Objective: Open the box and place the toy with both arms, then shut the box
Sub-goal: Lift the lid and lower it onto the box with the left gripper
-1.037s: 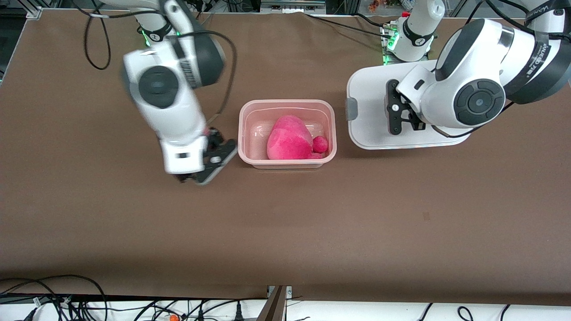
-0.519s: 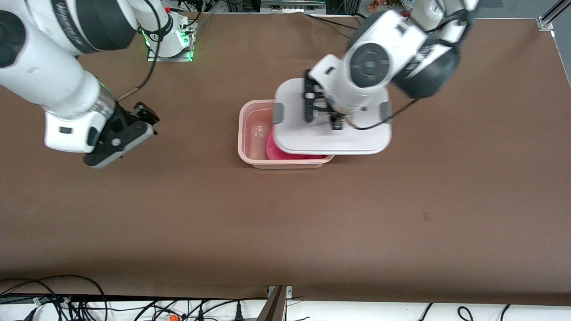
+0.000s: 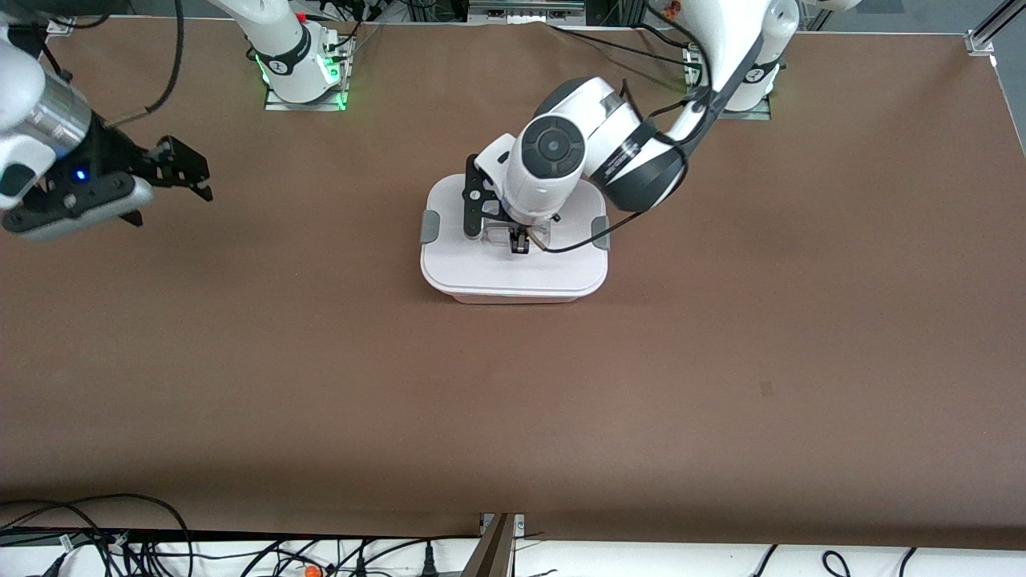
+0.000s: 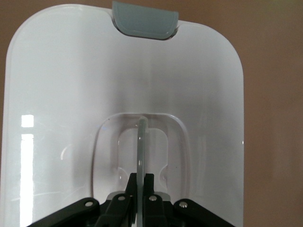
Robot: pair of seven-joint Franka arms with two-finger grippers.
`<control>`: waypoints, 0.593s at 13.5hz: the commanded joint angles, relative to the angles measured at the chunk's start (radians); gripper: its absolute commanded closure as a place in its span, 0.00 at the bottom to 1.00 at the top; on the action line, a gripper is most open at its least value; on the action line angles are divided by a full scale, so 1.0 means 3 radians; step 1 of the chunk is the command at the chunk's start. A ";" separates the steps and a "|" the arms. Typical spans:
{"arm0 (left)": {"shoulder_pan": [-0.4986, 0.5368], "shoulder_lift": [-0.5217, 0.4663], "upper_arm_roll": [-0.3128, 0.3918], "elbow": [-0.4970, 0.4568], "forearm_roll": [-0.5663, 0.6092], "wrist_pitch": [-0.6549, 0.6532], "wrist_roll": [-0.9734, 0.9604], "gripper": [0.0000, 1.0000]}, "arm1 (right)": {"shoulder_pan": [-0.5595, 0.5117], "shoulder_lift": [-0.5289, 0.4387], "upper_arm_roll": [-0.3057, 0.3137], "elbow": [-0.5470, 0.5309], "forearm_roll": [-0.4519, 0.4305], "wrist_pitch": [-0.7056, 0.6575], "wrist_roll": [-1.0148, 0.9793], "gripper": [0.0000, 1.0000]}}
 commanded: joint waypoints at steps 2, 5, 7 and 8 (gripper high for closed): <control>-0.0019 -0.0002 0.0022 -0.0067 0.0054 -0.0011 -0.0151 0.97 | -0.0144 -0.0486 0.0233 -0.0538 -0.0075 0.0062 0.0680 0.00; -0.0009 -0.0003 0.0027 -0.0123 0.0054 -0.0072 -0.0237 0.97 | -0.0139 -0.0455 0.0228 -0.0487 -0.0070 0.0051 0.0671 0.00; 0.0017 -0.0003 0.0042 -0.0144 0.0054 -0.0098 -0.0258 0.97 | -0.0139 -0.0445 0.0212 -0.0421 -0.0070 0.0045 0.0641 0.00; 0.0007 -0.0003 0.0047 -0.0134 0.0049 -0.0078 -0.0283 0.97 | -0.0144 -0.0425 0.0197 -0.0385 -0.0075 0.0045 0.0605 0.00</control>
